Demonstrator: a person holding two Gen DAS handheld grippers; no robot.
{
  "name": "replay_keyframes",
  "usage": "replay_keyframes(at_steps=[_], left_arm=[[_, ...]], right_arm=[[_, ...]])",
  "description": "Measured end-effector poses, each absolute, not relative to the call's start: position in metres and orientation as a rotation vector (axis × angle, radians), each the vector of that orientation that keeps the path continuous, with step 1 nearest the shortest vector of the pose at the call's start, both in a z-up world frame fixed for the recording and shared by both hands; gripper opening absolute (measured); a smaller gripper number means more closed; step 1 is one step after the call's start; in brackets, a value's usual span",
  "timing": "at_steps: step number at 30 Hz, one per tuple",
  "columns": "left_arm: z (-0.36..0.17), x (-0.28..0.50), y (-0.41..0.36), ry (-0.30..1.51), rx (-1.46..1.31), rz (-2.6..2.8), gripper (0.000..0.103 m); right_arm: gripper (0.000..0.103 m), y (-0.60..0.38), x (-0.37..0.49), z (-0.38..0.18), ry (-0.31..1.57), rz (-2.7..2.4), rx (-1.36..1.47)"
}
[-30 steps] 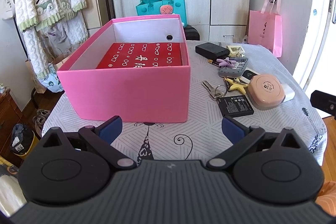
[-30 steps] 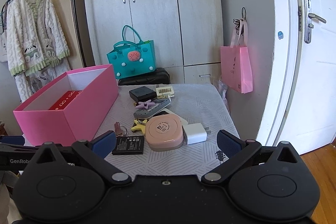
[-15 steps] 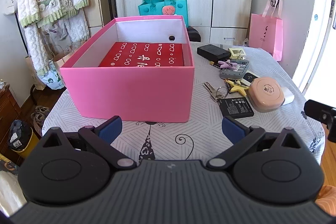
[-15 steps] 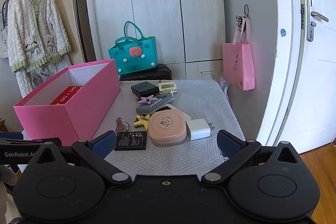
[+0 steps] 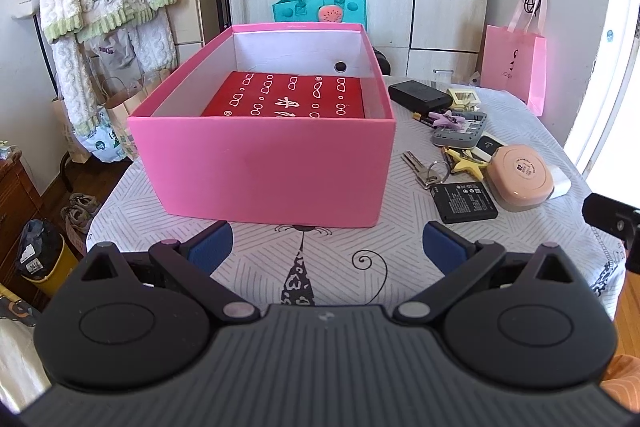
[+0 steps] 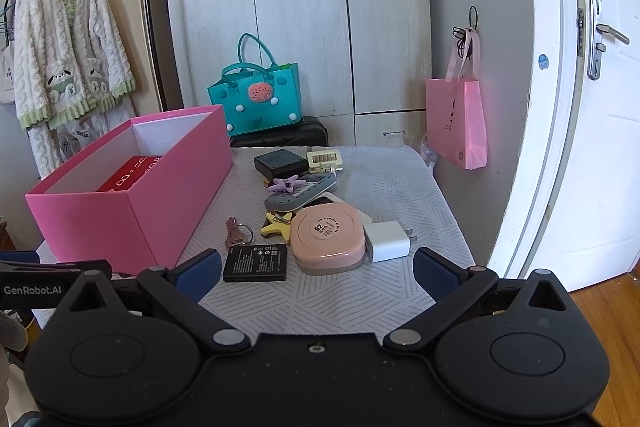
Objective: Organize rigid objects
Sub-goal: 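Move both tools toward the pink box and the items on the table, then grasp the pink box wall with the left tool while the right tool grasps the pink compact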
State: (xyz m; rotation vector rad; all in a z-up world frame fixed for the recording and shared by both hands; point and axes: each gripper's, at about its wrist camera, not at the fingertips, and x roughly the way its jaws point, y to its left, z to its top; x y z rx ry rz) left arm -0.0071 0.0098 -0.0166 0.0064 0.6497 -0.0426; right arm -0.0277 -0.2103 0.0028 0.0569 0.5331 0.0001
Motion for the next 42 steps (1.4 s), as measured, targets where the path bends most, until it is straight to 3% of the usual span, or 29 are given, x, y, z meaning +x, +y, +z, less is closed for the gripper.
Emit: replay_keyframes(at_steps=[23, 29, 35, 42], left_arm=[[-0.008, -0.014, 0.032, 0.628, -0.079, -0.099, 0.103], [0.01, -0.014, 0.038, 0.62, -0.037, -0.135, 0.103], [0.029, 0.001, 0.052, 0.627, 0.004, -0.125, 0.1], [0.04, 0.029, 0.061, 0.685, 0.142, -0.188, 0.1]], right_arm=[[0.103, -0.212, -0.023, -0.005, 0.532, -0.002, 0.067], [0.103, -0.218, -0.024, -0.017, 0.327, -0.004, 0.005], [0.103, -0.248, 0.005, -0.027, 0.414, 0.071, 0.096], [0.098, -0.234, 0.028, -0.04, 0.475, 0.106, -0.083]])
